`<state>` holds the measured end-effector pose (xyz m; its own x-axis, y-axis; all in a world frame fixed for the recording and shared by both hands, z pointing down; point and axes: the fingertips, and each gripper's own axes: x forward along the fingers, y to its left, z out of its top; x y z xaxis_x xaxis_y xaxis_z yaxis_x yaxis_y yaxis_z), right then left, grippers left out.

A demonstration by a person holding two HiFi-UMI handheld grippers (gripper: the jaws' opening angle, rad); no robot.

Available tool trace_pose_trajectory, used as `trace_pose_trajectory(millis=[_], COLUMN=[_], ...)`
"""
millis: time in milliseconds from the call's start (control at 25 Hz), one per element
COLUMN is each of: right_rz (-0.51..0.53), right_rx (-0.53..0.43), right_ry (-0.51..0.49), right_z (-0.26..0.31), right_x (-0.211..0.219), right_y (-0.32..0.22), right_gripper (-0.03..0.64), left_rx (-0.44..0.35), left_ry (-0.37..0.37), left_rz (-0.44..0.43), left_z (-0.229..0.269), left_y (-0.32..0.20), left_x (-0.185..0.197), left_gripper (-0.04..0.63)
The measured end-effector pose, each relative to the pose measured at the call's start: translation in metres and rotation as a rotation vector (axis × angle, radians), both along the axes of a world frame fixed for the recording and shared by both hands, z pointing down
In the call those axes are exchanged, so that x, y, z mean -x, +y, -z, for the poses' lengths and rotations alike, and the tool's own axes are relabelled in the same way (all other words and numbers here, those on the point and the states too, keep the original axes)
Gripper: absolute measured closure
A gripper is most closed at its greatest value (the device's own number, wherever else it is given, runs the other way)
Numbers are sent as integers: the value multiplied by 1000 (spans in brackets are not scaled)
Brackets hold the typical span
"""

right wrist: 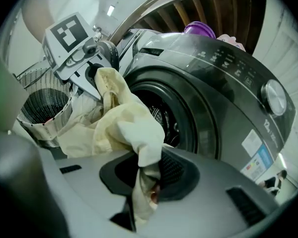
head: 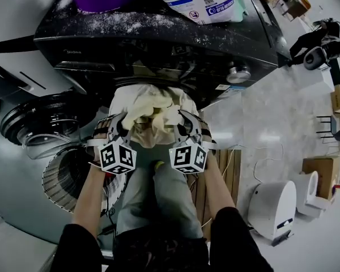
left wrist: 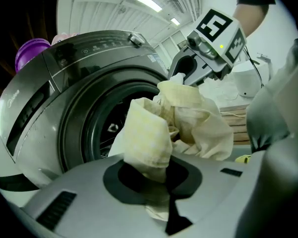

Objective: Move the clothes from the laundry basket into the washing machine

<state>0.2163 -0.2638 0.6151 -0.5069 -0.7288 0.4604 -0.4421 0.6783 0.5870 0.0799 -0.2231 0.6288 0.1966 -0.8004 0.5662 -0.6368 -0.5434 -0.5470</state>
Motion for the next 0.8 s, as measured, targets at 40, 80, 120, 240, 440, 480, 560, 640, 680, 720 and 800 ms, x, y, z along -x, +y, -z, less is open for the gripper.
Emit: trace_pose_trajectory(millis=[40,80,120,240,440,480,560,640,680,720,800], right_rz=[-3,-6,-10,-20,-41,-49,-70,-95,-110,-128,-166], right_rx=[-17,-32,-43,-73,-130,-133,-133,-129,-124,-116,-90], right_ry=[-4,-9,-16,-30,-43,-50,-79,-119,-144,-173,-237], right_z=[-6,-11,-17,-33,-48,-50,-53,-53,-54,-55,-57], right_x=[1,3,5,9,17,19,24,29,31,32,34], right_y=[-5,-9,-12,-21,-39,-42,-50,-60,-64,-68,-77], right_gripper=[549,549,549,551,551,551,551,551,551,551,551], left_rx=[-18,-34,-47,-79,-137,-146,-163,-177,-181,-182,-182], left_ry=[-4,-8,-12,-20,-6,3,23,57,78,100,149], left_rz=[9,15,16,18,43,53,79,112,128,144,175], left_z=[-7,-13,-19,-34,-53,-56,-59,-60,-61,-62,-64], left_y=[-6,-11,-16,-28,-49,-53,-64,-75,-80,-85,-95], left_x=[1,2,3,8,15,16,19,22,22,23,26], left_gripper=[526,527,527,526,526,526,526,526,526,526,526])
